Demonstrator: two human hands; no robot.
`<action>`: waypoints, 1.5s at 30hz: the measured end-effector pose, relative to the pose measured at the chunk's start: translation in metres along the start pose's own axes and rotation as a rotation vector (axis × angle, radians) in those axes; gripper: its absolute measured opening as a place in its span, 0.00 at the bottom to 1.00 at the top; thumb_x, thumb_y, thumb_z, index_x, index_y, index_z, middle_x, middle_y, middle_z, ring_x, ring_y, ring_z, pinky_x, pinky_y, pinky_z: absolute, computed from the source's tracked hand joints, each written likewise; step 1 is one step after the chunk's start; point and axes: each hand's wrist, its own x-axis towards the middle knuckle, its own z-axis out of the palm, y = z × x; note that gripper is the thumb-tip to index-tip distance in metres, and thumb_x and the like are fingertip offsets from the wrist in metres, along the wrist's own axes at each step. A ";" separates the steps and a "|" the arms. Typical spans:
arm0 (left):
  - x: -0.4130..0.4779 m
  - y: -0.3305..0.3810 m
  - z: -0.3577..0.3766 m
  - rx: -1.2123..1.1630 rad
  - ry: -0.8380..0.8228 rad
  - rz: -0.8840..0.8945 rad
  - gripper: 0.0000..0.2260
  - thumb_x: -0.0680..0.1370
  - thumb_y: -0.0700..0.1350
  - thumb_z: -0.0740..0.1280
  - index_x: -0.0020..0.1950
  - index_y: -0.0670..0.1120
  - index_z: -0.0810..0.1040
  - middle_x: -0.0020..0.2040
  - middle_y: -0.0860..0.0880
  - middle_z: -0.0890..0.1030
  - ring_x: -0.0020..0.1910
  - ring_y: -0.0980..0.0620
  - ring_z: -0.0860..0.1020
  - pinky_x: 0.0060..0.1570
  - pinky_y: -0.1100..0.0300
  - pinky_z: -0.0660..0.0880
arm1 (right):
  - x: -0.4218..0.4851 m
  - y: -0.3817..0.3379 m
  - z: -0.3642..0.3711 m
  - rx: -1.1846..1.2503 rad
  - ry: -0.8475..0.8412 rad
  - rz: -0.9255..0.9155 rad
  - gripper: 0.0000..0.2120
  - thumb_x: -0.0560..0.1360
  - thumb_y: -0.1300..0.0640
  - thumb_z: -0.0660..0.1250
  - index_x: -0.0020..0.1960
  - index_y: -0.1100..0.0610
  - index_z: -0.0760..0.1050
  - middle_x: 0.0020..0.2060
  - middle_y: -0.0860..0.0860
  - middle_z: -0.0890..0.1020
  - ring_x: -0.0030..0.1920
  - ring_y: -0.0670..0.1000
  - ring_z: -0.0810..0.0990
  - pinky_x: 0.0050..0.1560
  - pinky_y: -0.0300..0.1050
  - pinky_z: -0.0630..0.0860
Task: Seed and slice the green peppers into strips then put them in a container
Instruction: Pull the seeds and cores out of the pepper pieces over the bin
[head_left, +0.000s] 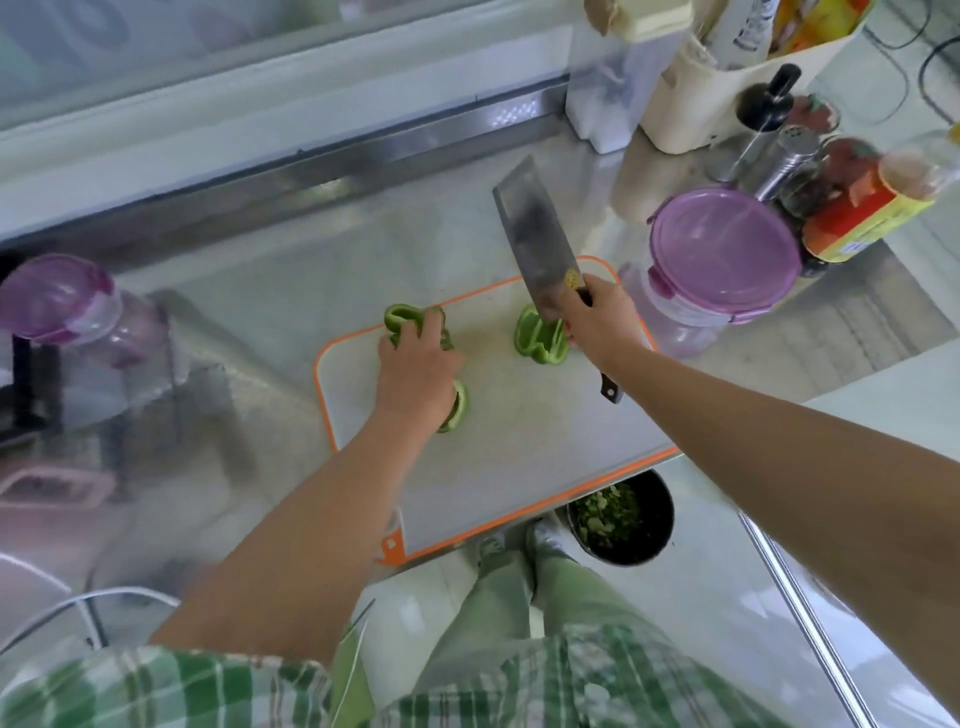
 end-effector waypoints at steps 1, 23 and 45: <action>-0.006 -0.003 0.002 0.036 -0.004 0.015 0.11 0.76 0.46 0.64 0.58 0.50 0.79 0.69 0.43 0.65 0.66 0.40 0.65 0.61 0.48 0.64 | 0.002 -0.002 0.003 0.001 -0.009 -0.004 0.11 0.75 0.55 0.59 0.42 0.62 0.75 0.37 0.63 0.80 0.33 0.57 0.76 0.38 0.56 0.76; 0.029 0.062 -0.015 -0.316 -0.009 0.230 0.23 0.72 0.46 0.73 0.66 0.47 0.75 0.70 0.43 0.67 0.63 0.40 0.69 0.54 0.46 0.73 | 0.020 0.008 -0.044 -0.012 -0.068 -0.031 0.09 0.76 0.56 0.59 0.44 0.61 0.75 0.31 0.54 0.78 0.30 0.52 0.75 0.36 0.49 0.75; -0.002 0.064 -0.009 -0.087 0.232 -0.013 0.26 0.65 0.57 0.75 0.54 0.41 0.75 0.53 0.41 0.73 0.51 0.41 0.73 0.49 0.50 0.72 | 0.017 0.032 -0.038 0.001 -0.180 0.083 0.12 0.77 0.57 0.60 0.35 0.56 0.66 0.29 0.50 0.68 0.31 0.50 0.67 0.31 0.43 0.62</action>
